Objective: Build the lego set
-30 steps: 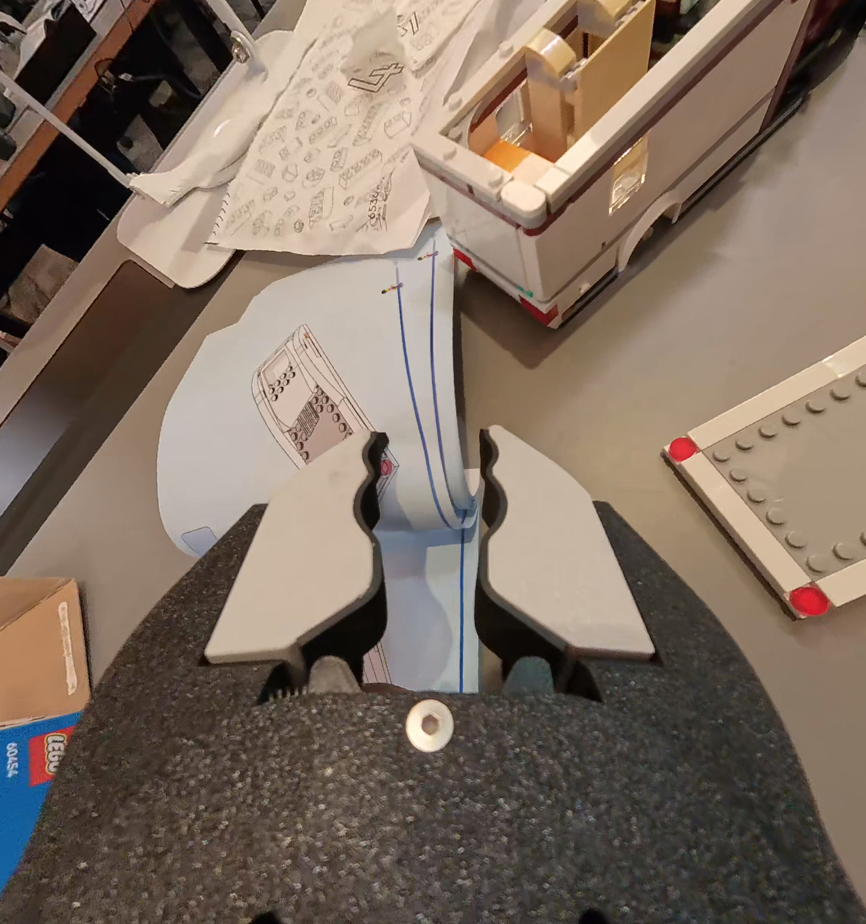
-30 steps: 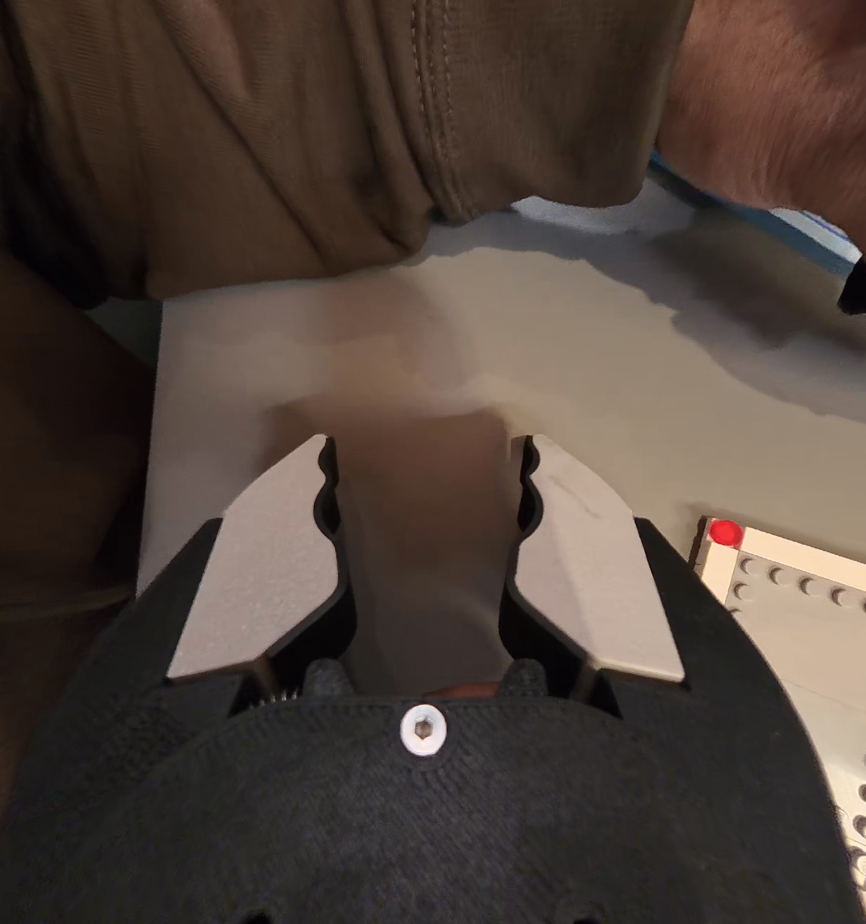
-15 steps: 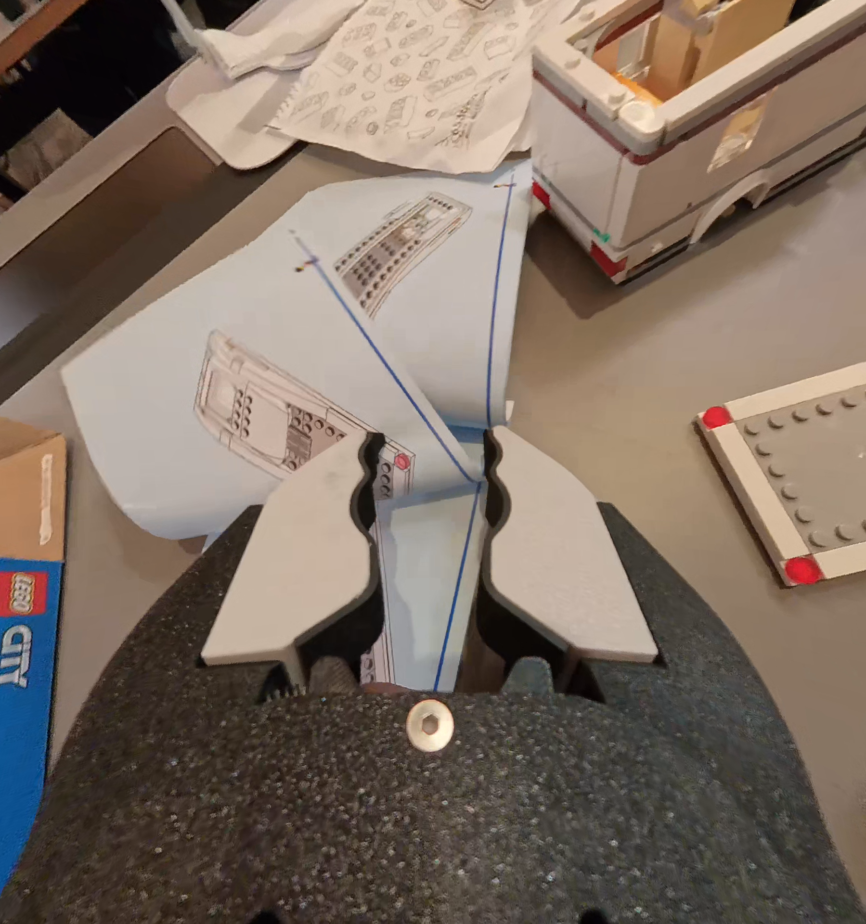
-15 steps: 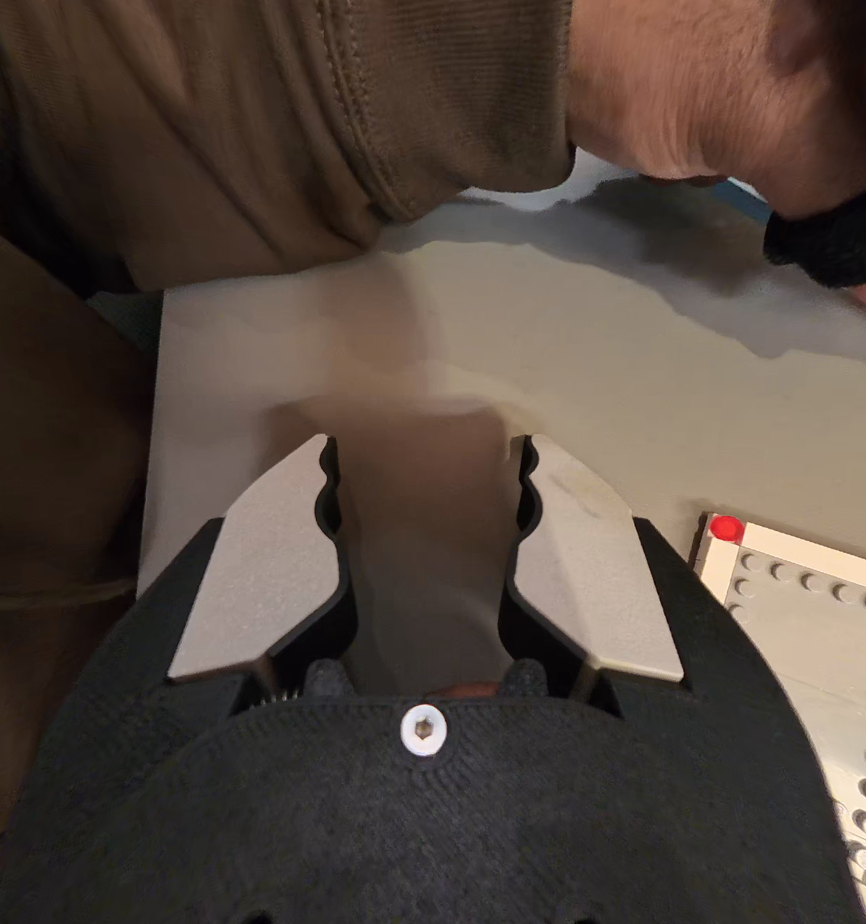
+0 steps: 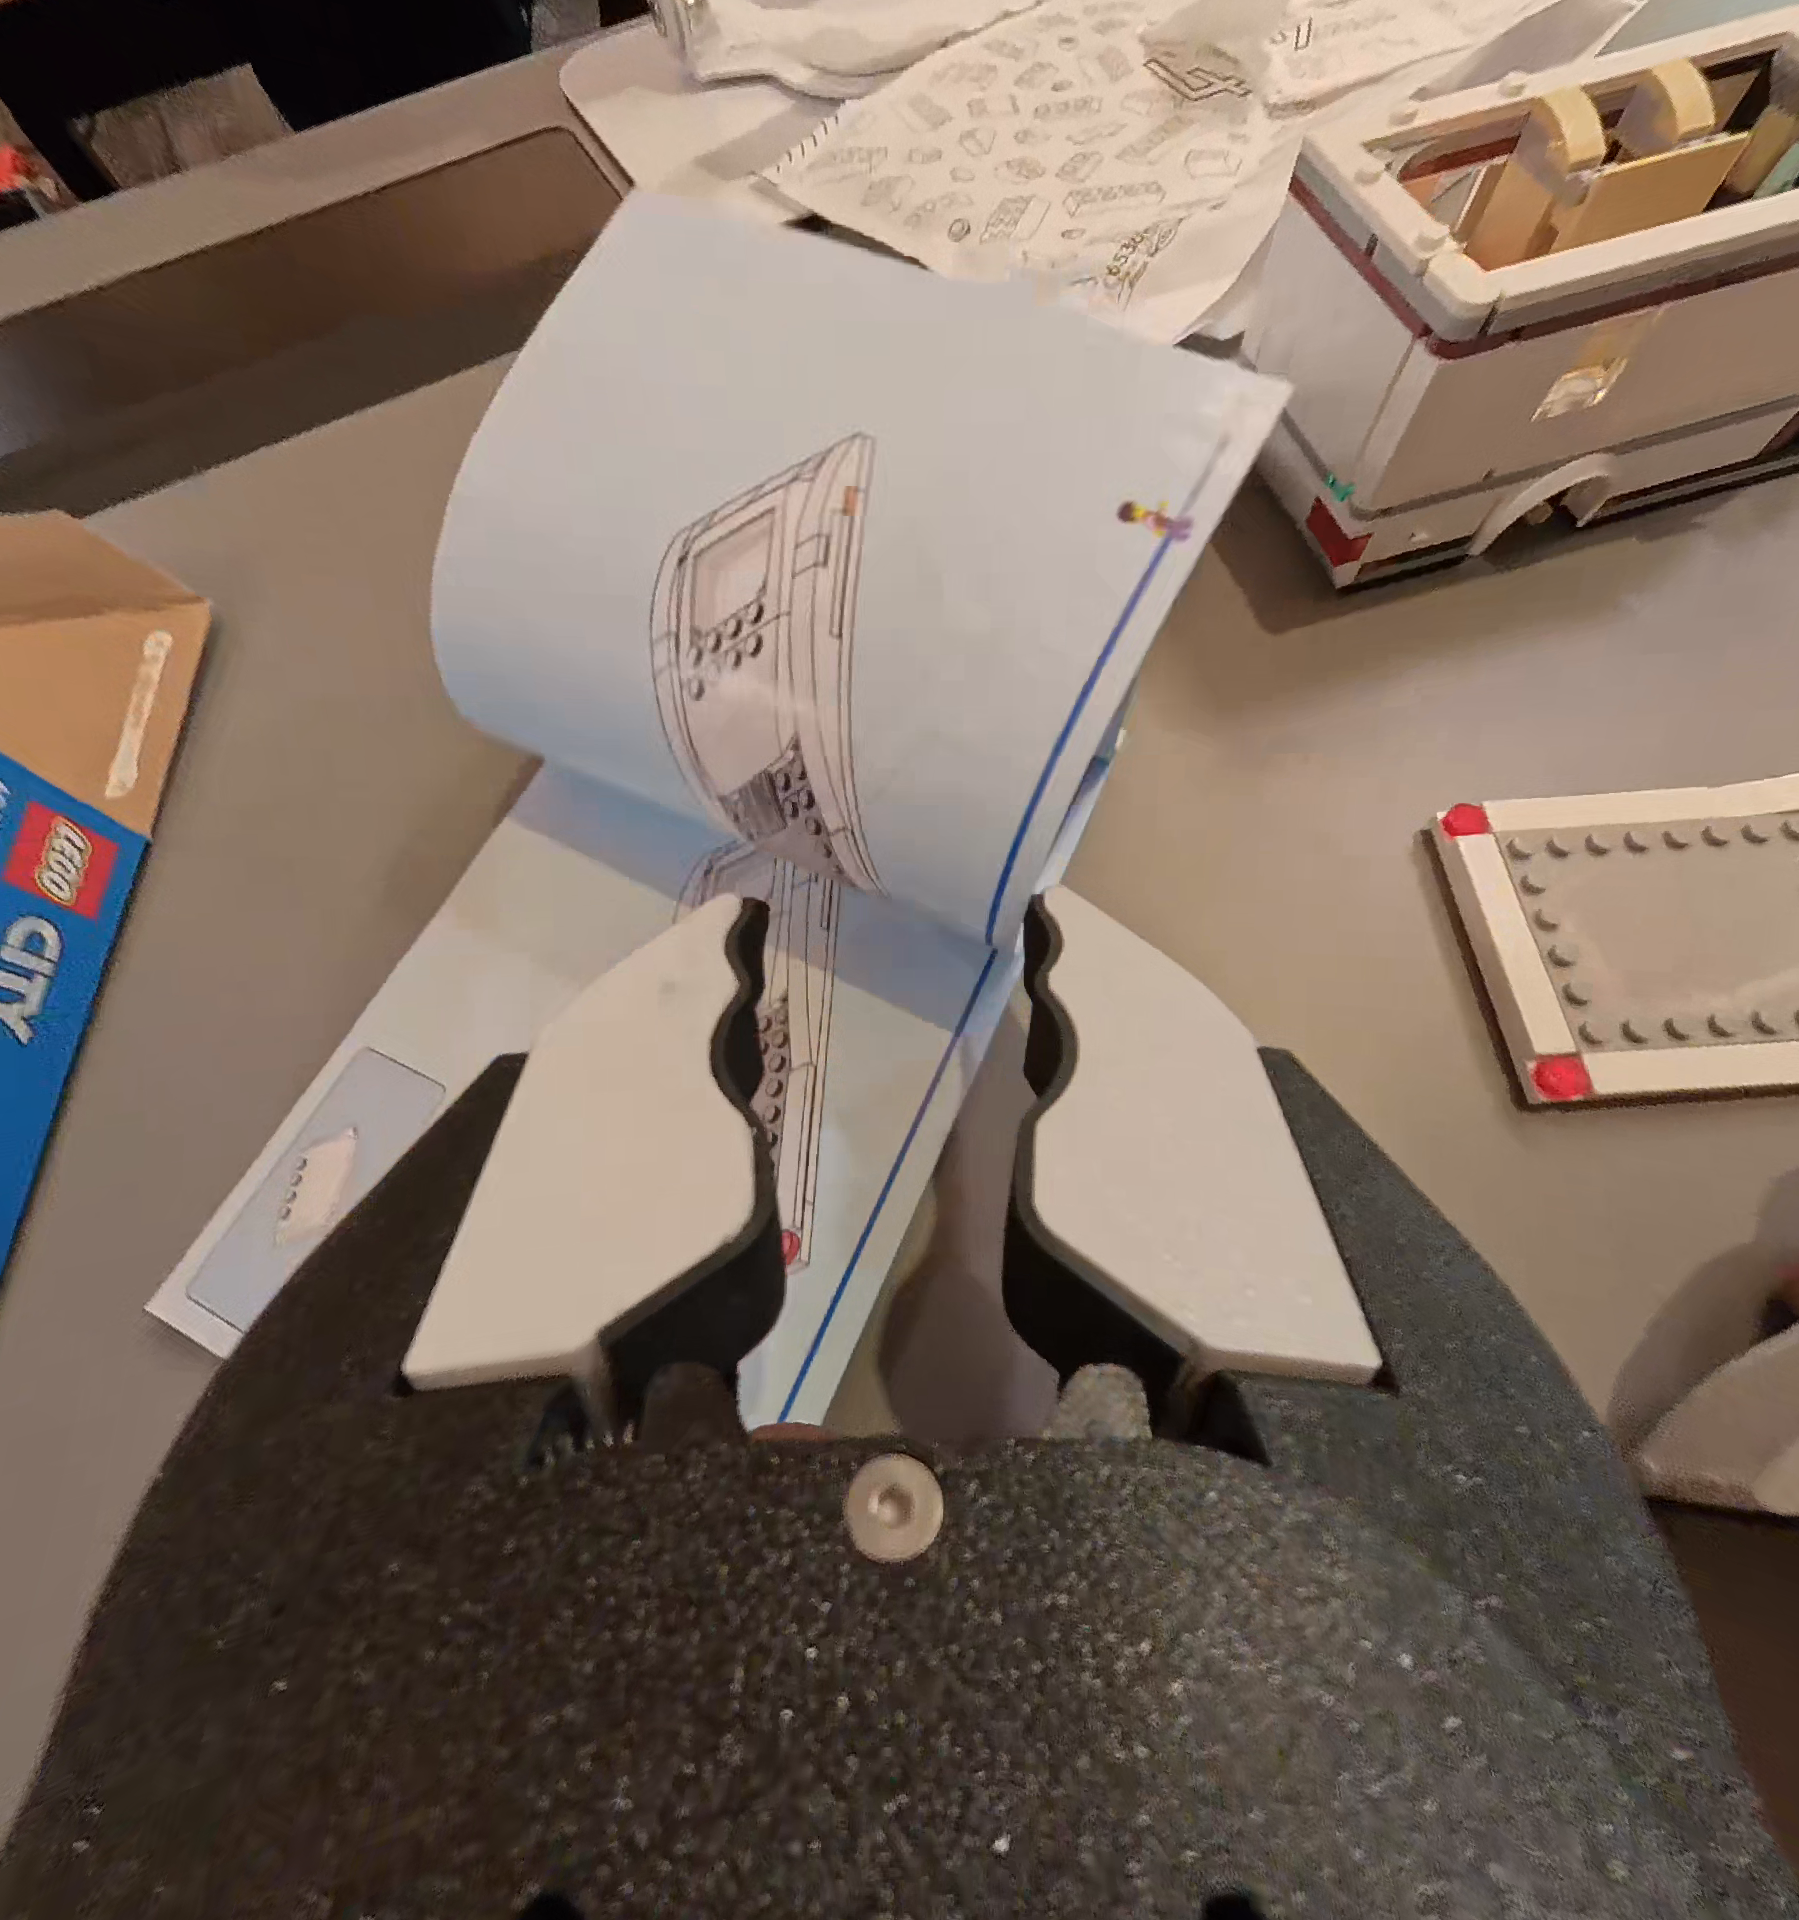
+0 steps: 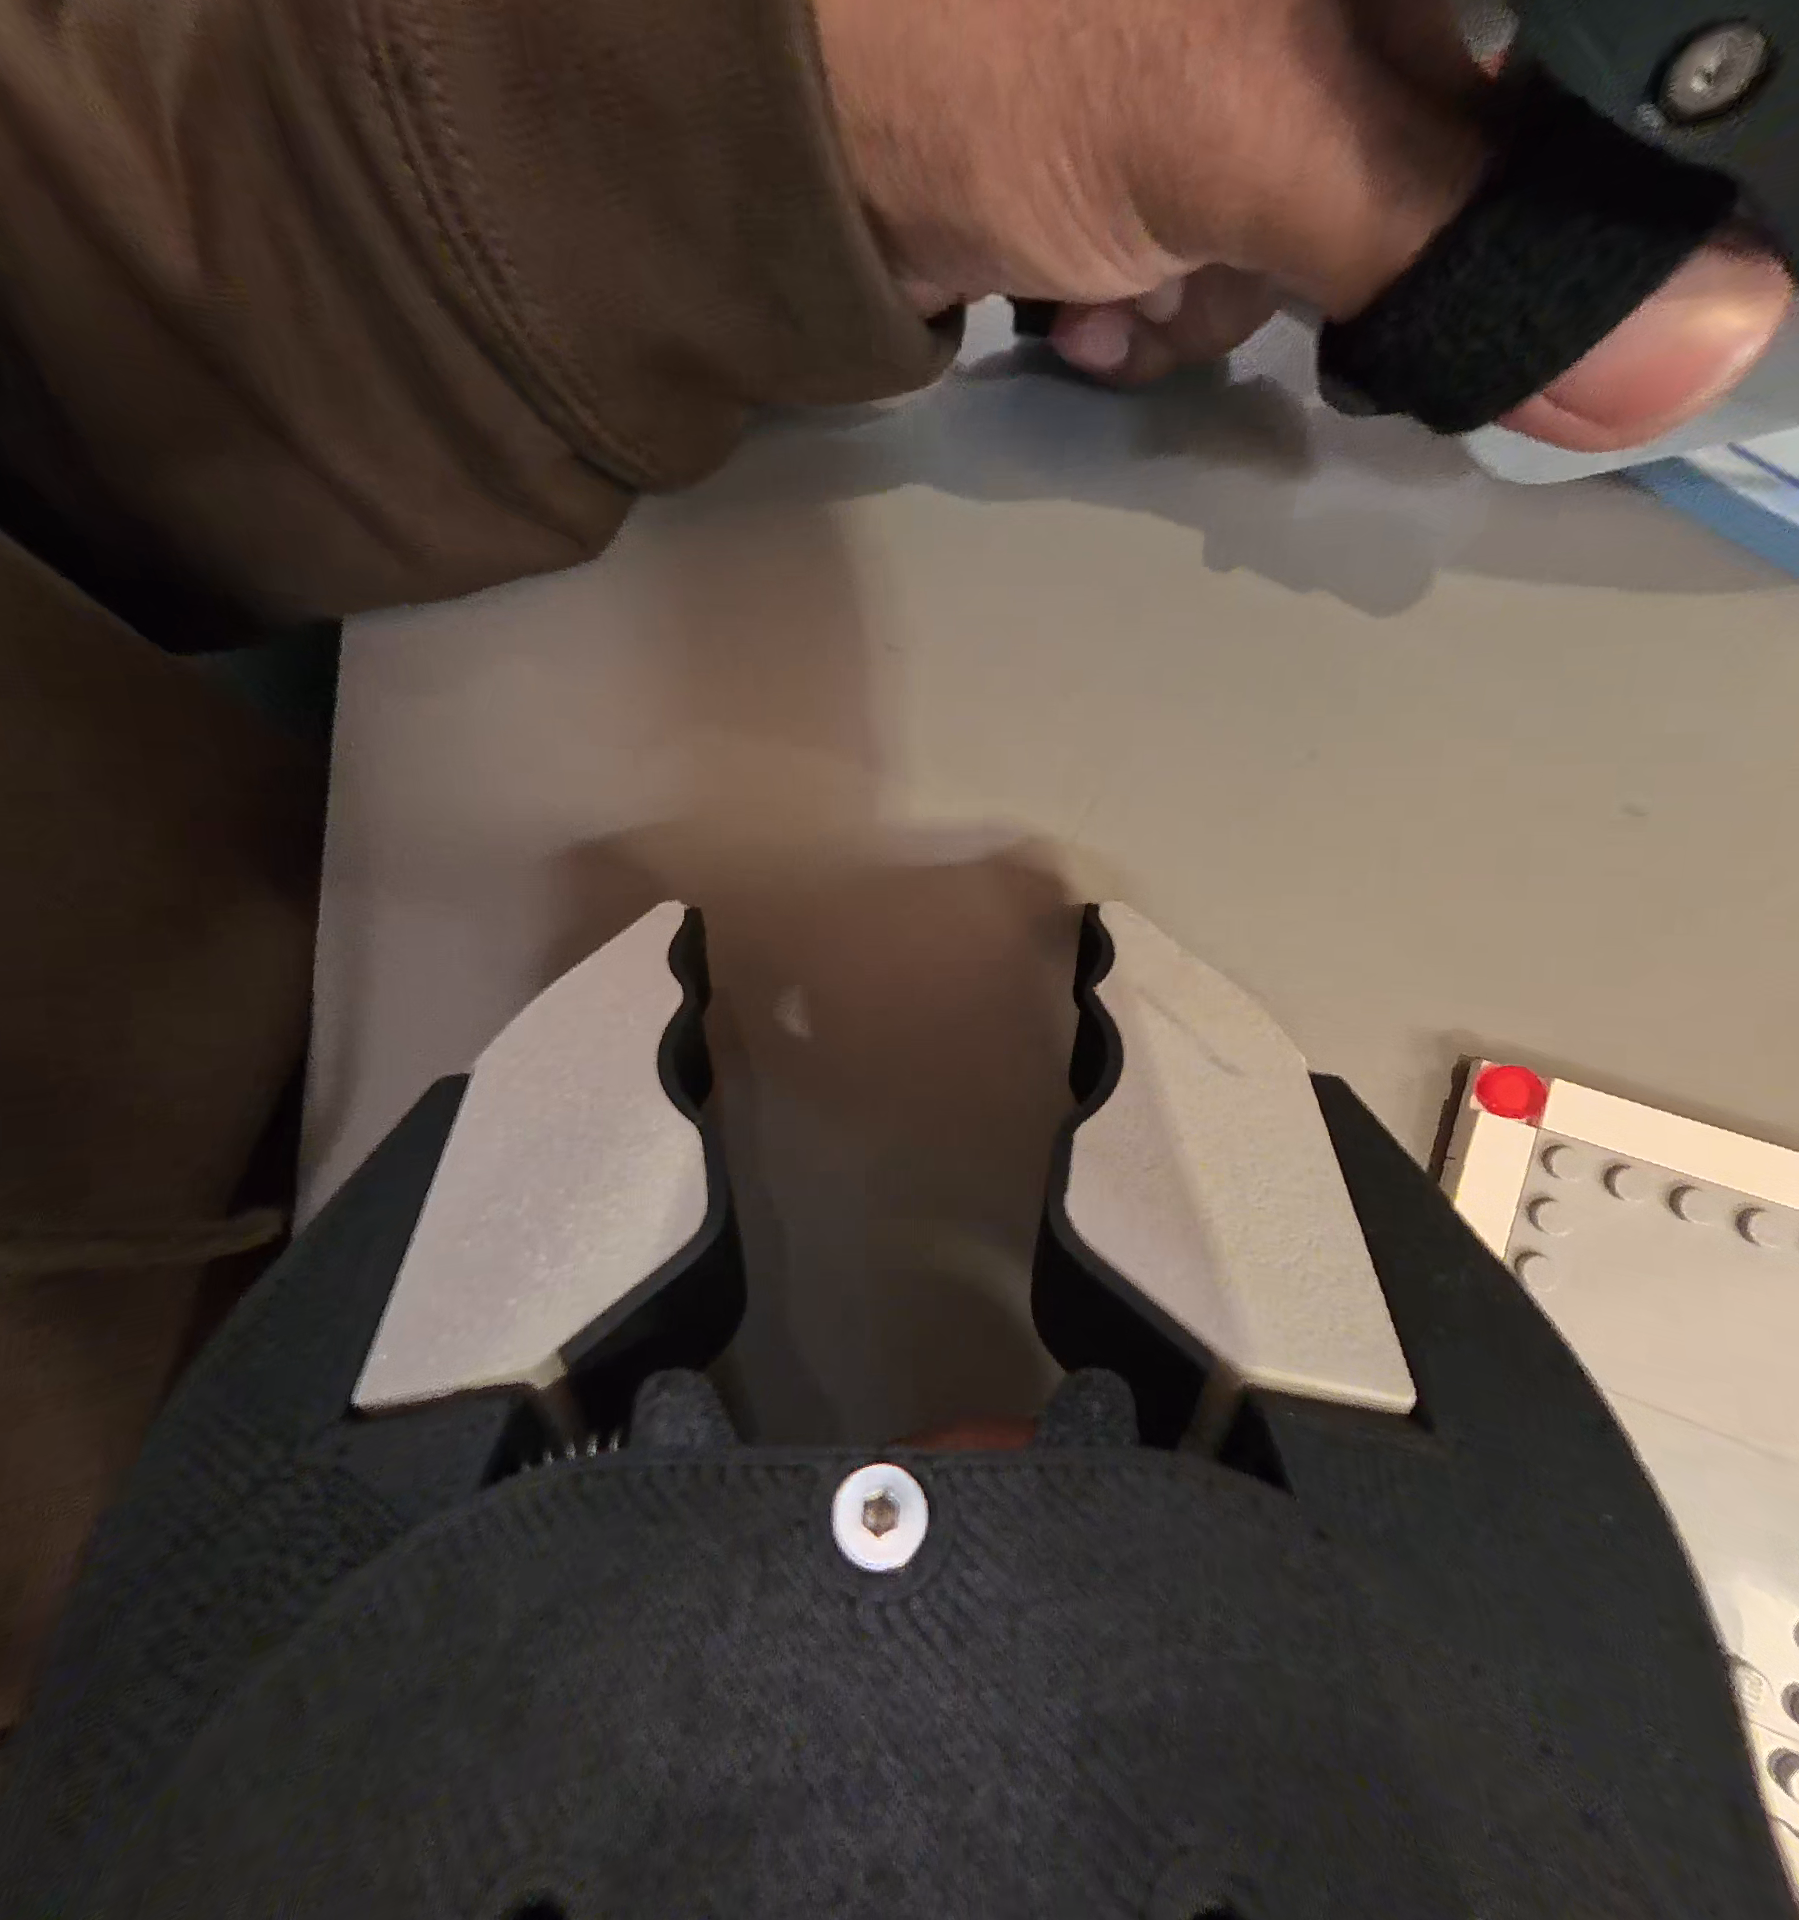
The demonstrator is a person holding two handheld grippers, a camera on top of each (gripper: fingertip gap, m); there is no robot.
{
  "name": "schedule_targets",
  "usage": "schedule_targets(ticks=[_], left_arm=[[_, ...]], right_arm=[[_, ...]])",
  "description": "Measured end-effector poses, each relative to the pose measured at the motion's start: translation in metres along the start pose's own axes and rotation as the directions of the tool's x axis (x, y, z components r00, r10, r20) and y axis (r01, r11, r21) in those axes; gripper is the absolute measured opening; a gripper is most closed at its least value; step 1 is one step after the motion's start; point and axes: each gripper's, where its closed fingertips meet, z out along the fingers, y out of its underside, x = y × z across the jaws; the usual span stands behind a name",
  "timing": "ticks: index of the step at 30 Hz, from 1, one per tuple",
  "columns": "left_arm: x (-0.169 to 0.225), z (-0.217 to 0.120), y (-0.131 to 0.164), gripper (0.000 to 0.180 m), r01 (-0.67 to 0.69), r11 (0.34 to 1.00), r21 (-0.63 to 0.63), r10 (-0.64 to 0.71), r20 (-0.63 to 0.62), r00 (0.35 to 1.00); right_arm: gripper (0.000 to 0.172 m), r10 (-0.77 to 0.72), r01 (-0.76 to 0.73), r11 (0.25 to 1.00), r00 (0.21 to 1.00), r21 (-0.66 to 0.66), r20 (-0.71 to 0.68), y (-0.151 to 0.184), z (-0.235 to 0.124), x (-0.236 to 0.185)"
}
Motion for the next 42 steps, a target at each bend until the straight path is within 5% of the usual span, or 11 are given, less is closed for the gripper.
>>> schedule_targets(ticks=[10, 26, 42], left_arm=[[-0.017, -0.020, 0.010, 0.051, 0.212, 0.977, 0.030, -0.211, -0.034, 0.977], [-0.027, -0.035, 0.022, 0.052, 0.372, 0.928, 0.019, -0.366, -0.136, 0.921], [-0.068, -0.075, 0.023, 0.068, 0.212, 0.975, 0.063, -0.215, 0.049, 0.975]], right_arm=[[0.068, -0.009, 0.009, 1.000, 1.000, -0.004, -0.017, 0.000, 0.001, 0.001], [0.067, 0.001, -0.001, 1.000, 1.000, -0.002, -0.022, 0.000, 0.001, 0.003], [0.065, 0.029, -0.029, 1.000, 0.999, 0.006, -0.024, -0.001, 0.001, 0.007]])
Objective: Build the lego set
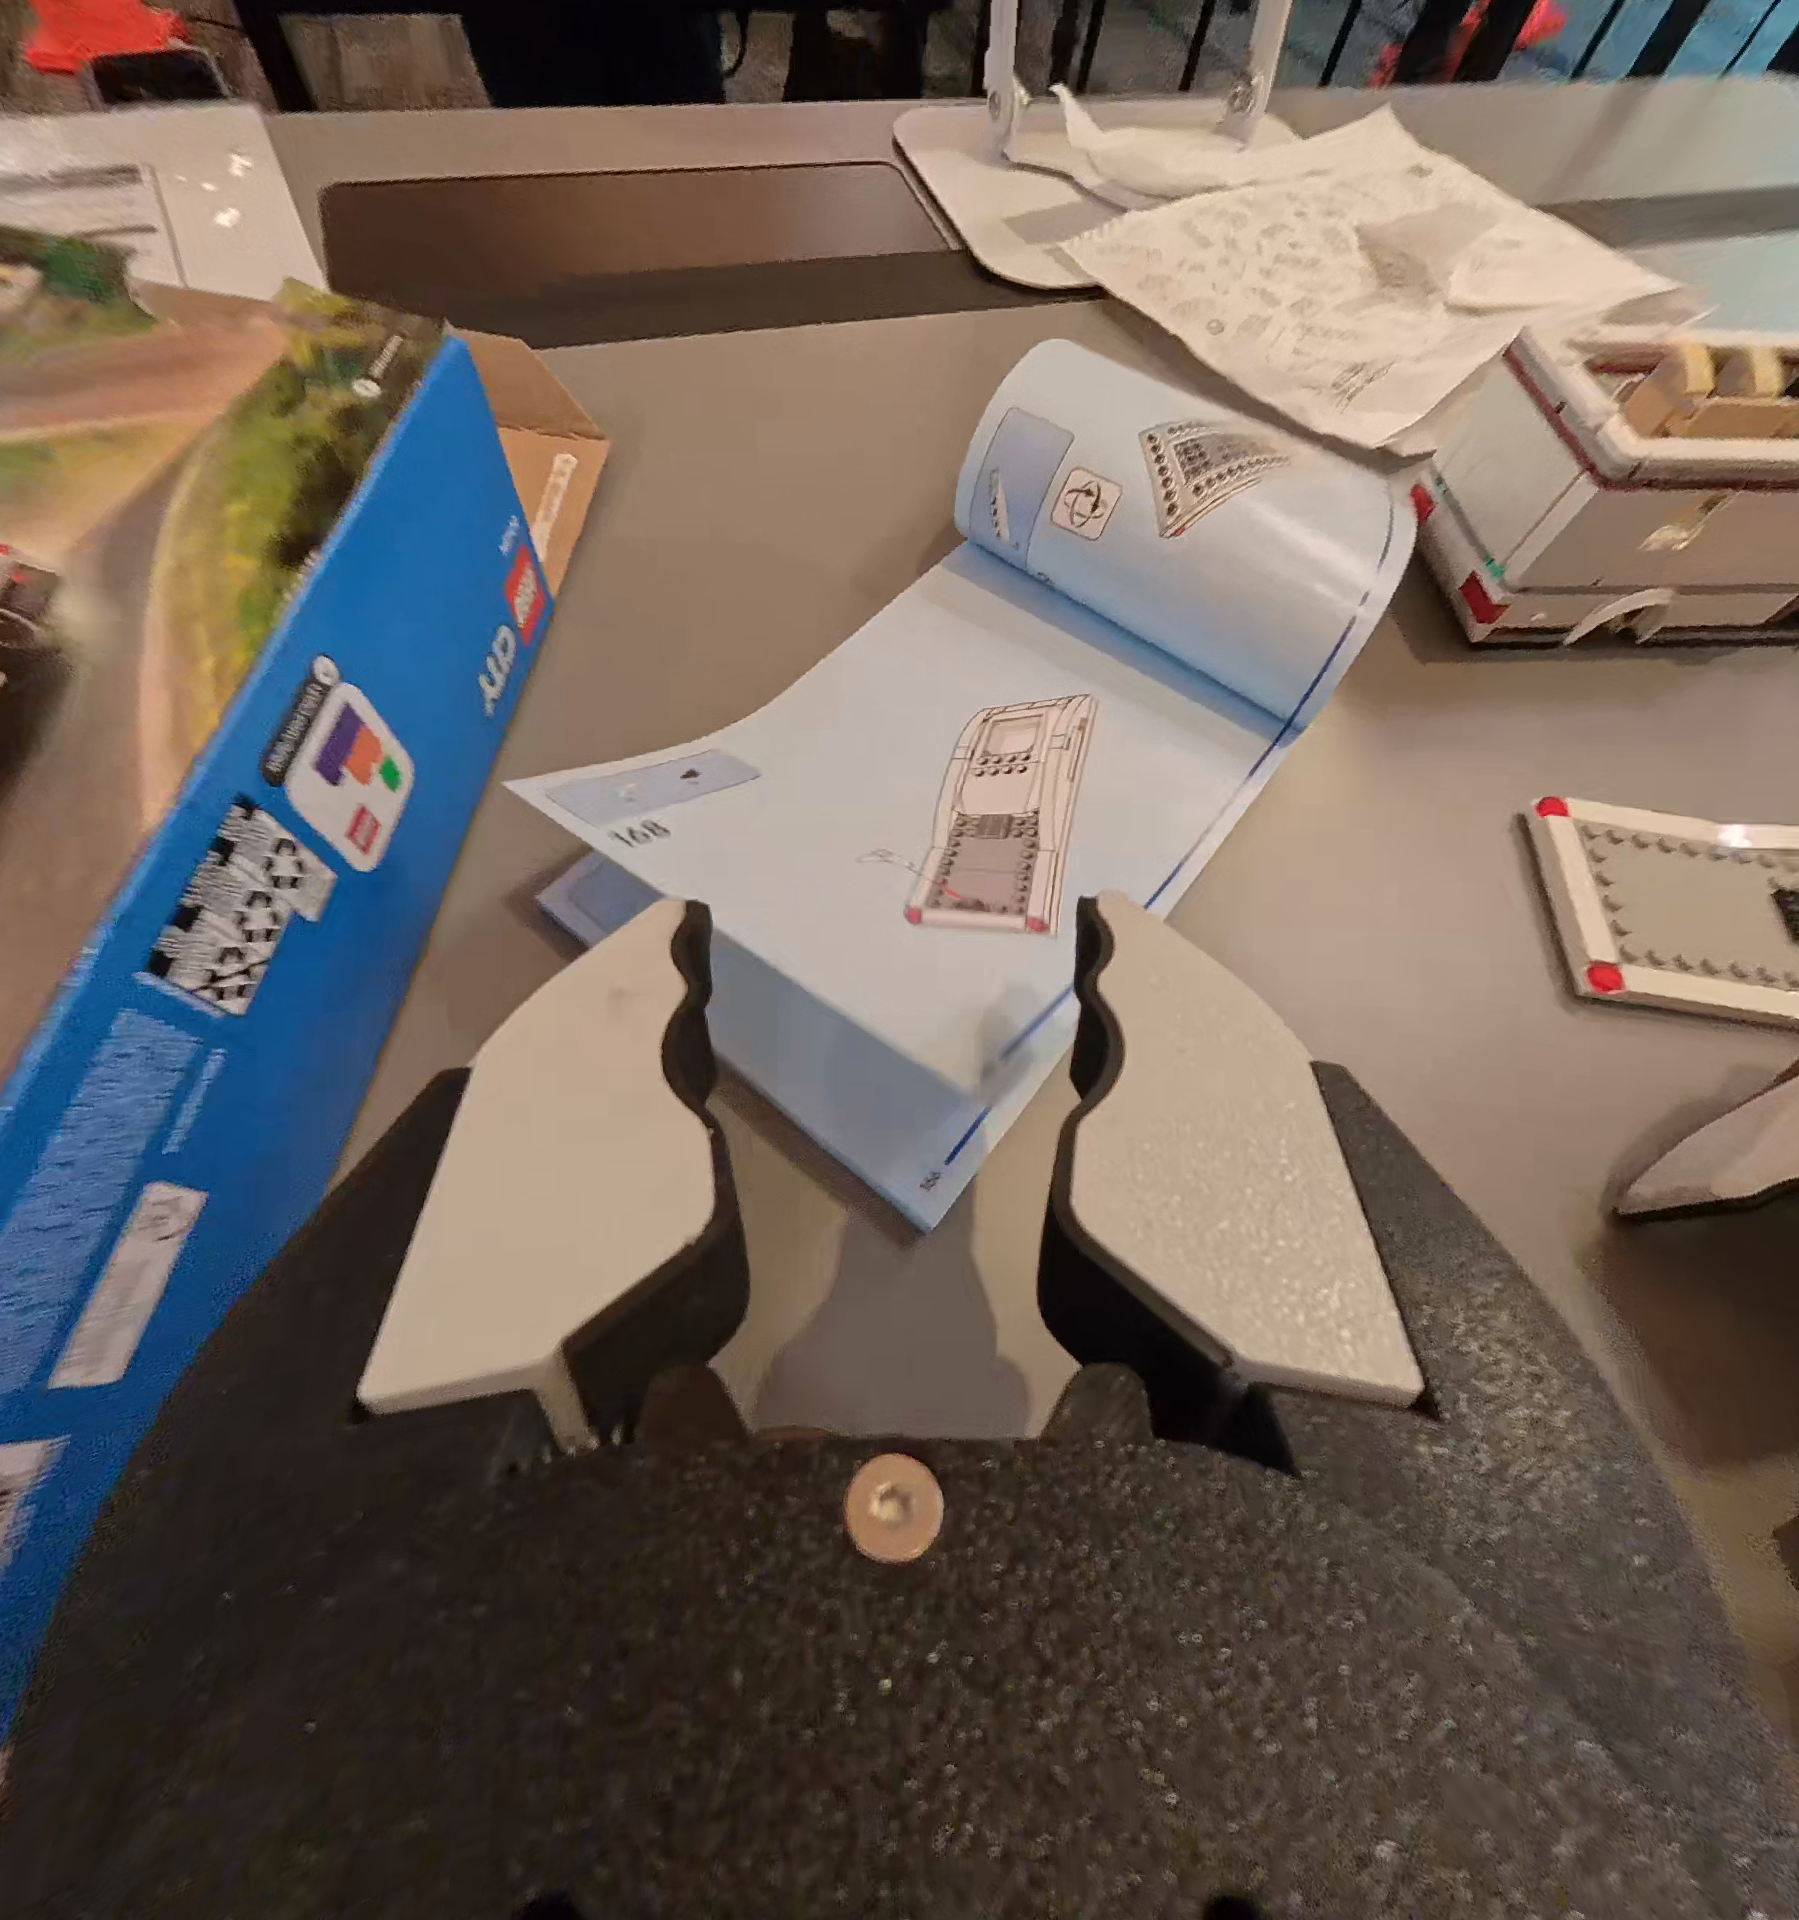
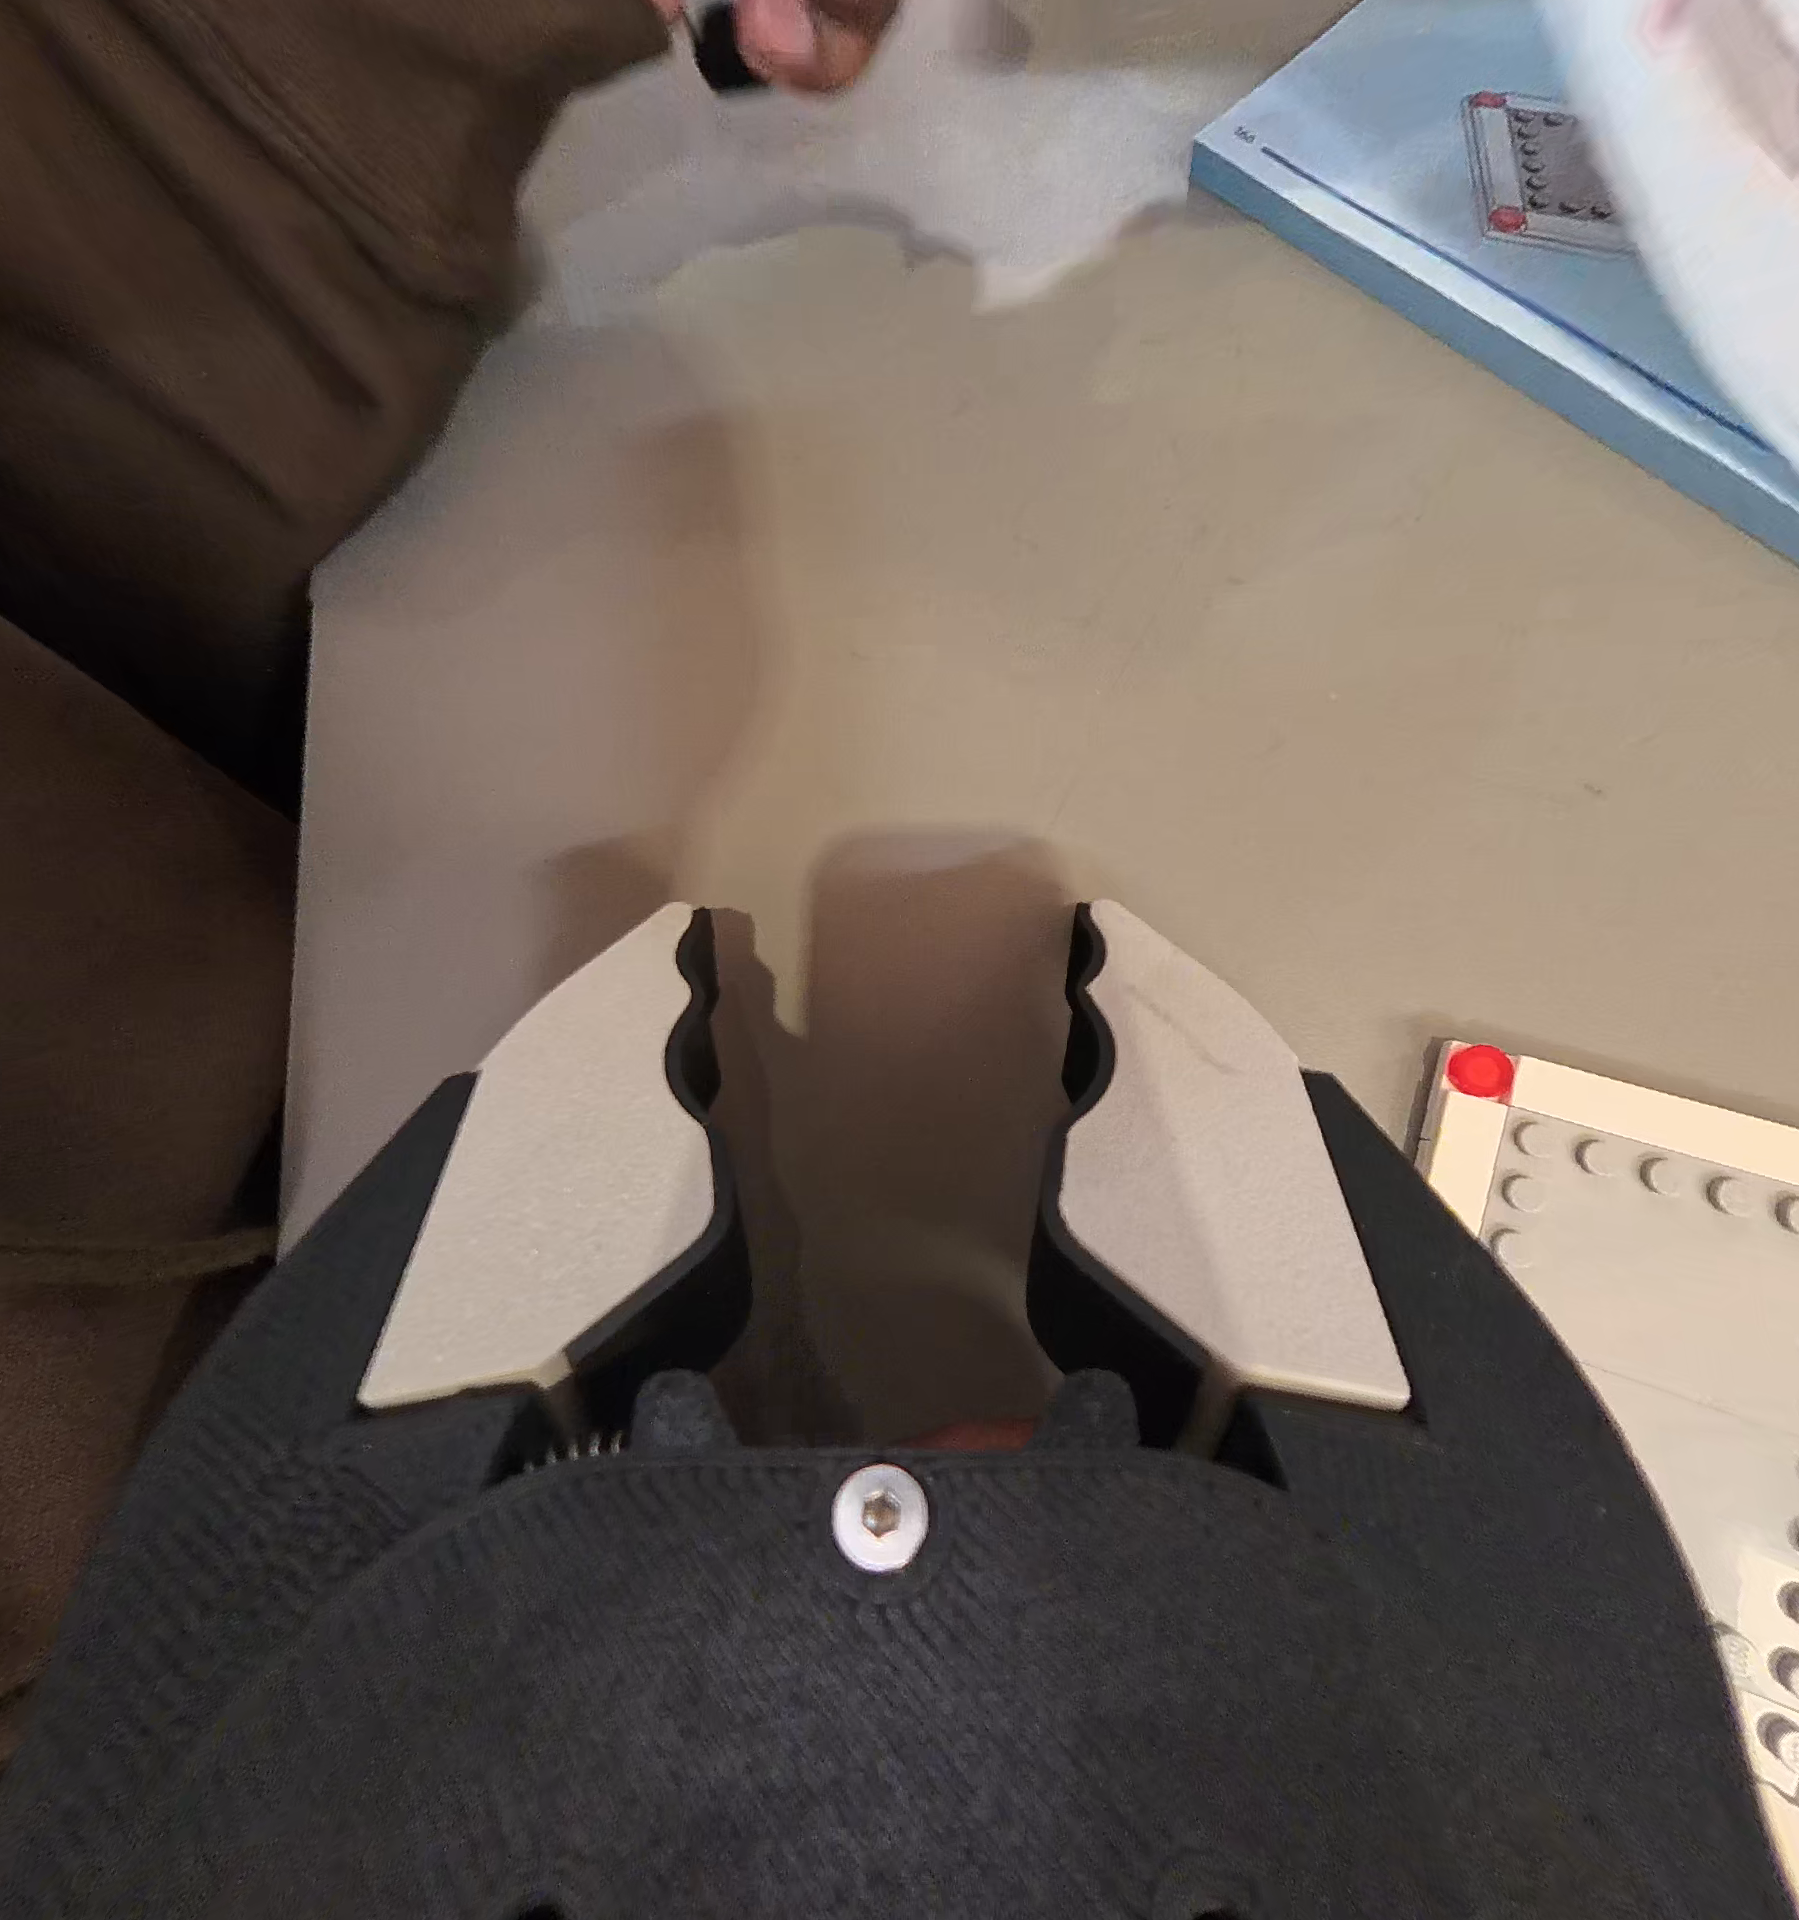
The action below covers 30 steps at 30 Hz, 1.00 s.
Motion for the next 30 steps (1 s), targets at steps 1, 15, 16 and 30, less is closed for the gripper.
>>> schedule_targets(ticks=[1, 15, 16, 30], left_arm=[[-0.002, -0.004, -0.002, 0.070, -0.027, 1.000, -0.013, 0.028, 0.025, 0.999], [0.189, 0.081, -0.068, 0.062, -0.157, 0.985, 0.074, 0.169, -0.608, 0.776], [0.198, 0.092, -0.058, 0.062, -0.173, 0.984, 0.037, 0.159, -0.617, 0.771], [0.216, 0.102, -0.030, 0.057, -0.237, 0.967, 0.093, 0.250, -0.524, 0.814]], right_arm=[[0.065, 0.000, 0.000, 1.000, 1.000, 0.000, 0.000, 0.000, 0.000, 0.000], [0.070, -0.023, 0.023, 1.000, 1.000, 0.005, -0.017, 0.005, -0.005, -0.005], [0.070, -0.022, 0.022, 1.000, 1.000, 0.000, -0.018, 0.007, -0.006, -0.006], [0.071, -0.036, 0.035, 0.999, 0.998, -0.008, -0.050, 0.009, -0.005, -0.007]])
